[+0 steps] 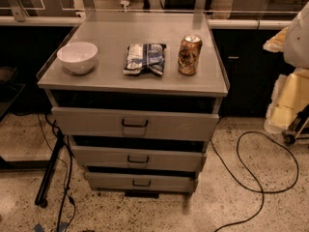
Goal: Open top drawer
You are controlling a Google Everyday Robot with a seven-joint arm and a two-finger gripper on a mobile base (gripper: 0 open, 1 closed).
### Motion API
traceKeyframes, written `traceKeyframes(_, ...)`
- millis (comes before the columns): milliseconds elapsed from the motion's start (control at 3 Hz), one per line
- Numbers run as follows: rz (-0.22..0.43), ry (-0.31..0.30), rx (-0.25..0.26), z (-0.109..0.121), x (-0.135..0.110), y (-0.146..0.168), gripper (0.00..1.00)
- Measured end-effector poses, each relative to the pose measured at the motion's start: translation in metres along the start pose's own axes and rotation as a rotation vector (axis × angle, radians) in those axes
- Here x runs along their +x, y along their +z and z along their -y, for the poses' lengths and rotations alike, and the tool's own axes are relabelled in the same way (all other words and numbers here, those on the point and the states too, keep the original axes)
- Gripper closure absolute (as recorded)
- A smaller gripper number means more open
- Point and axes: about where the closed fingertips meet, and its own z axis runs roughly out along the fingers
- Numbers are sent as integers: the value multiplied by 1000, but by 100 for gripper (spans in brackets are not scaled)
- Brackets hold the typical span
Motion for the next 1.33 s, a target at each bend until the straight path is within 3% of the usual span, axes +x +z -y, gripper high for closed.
traceKeyframes(333,0,0,0,0,0,0,0)
traceKeyframes(667,2,8,-22,-24,-13,12,0)
traceKeyframes(1000,5,10,-73,-63,-39,42,0)
traceKeyframes(1333,-4,8,-91,-71,-39,51,0)
